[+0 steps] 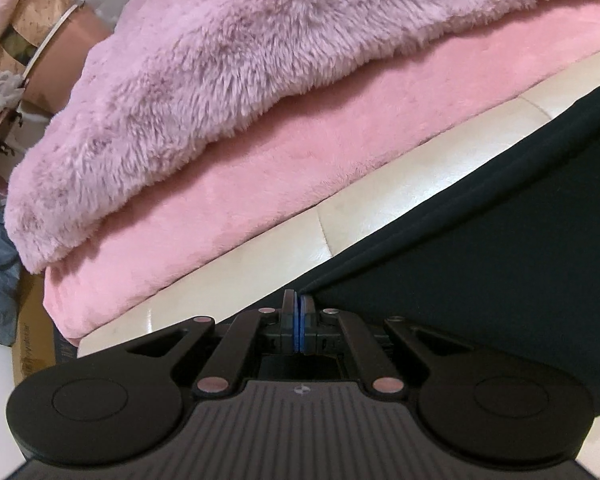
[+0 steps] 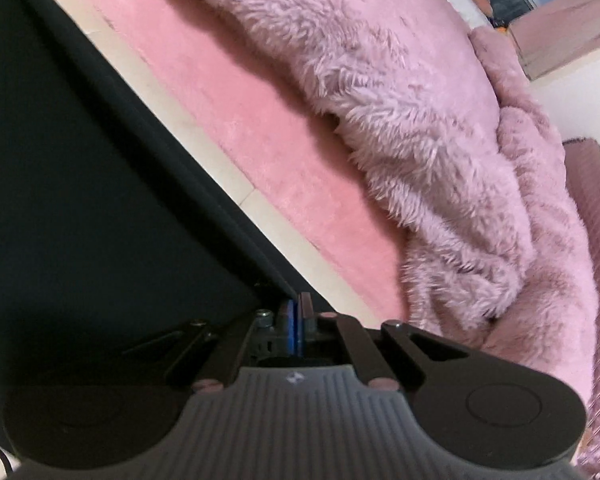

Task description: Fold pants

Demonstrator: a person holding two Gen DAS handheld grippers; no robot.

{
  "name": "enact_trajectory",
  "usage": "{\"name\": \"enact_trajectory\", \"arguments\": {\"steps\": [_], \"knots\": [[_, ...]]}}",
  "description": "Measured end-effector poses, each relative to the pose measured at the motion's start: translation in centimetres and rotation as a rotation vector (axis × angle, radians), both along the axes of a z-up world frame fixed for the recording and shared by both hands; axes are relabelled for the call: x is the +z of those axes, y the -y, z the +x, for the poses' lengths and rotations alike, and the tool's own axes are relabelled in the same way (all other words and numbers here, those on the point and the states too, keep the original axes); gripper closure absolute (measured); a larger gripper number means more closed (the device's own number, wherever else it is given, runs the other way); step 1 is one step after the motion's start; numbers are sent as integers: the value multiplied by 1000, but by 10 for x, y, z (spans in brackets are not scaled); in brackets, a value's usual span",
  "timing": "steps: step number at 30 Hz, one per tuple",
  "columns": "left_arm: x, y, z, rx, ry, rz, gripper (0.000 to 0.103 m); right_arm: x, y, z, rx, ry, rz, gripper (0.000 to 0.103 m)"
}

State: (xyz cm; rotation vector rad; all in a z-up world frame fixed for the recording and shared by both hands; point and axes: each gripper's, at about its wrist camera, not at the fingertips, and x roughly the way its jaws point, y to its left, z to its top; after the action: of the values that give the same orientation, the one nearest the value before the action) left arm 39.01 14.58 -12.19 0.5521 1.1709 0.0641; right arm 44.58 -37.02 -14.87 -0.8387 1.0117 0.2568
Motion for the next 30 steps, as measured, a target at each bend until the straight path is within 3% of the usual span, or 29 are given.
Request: {"name": "enact_trajectory", "arguments": {"steps": [8,13,16,25,26,27,28,29,30], "knots": [[-7,1,-3,15,23,-1,103,-13,-1,-2,-22,46,6,103],[25,2,-17,9,77,-7,103,15,1,-17,6,109,11,103],[20,4,-11,13,70,1,103,23,1,-16,12,132,14,103],[-12,5,-2,41,112,9,102,-21,-4,3,-57,99,15,103],[-13,6,-2,40,115,8,100,-23,-4,3,-68,111,19,103],[-15,7,-3,41,129,17,91,-23,-3,3,-81,120,28,103],[-15,6,-2,42,140,20,88,-21,-2,2,-95,125,45,99],[-15,4,-3,49,157,11,85,-20,-1,1,-108,139,52,85],[-14,2,-2,61,166,4,79,-18,1,0,-120,158,45,61]]}}
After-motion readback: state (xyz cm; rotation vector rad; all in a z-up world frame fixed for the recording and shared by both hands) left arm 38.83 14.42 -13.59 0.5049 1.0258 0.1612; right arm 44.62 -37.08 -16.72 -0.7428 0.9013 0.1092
